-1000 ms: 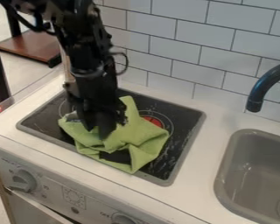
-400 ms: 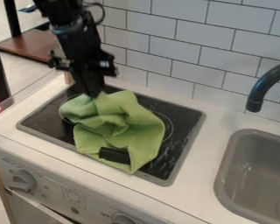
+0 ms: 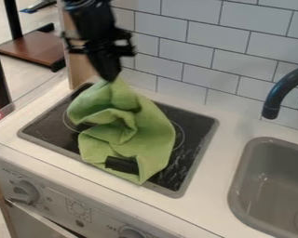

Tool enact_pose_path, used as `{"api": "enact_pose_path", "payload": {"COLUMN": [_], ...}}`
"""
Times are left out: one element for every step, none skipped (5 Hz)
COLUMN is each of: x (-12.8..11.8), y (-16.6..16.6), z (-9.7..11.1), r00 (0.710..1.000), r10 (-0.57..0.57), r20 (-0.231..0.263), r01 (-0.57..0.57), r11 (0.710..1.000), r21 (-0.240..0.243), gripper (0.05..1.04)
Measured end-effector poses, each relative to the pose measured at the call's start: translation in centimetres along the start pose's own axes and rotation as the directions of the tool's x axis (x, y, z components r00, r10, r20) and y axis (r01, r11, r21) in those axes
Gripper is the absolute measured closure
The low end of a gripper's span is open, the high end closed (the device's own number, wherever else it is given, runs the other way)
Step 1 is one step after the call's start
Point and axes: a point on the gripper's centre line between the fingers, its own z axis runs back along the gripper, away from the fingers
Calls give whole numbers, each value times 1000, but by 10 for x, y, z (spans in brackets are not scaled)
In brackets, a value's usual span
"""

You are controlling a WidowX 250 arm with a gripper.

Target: Unfold the cloth from the bottom to the top

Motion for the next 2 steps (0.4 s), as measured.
{"api": "enact_pose_path", "payload": {"x": [11, 24], "y": [-21, -44], "z": [-12, -22], "r00": [999, 998], "r10": [-29, -61], "r20": [-27, -29], "r01": [29, 61], "r11": [1000, 998], "r21": [-8, -24], "gripper": [1035, 1035]}}
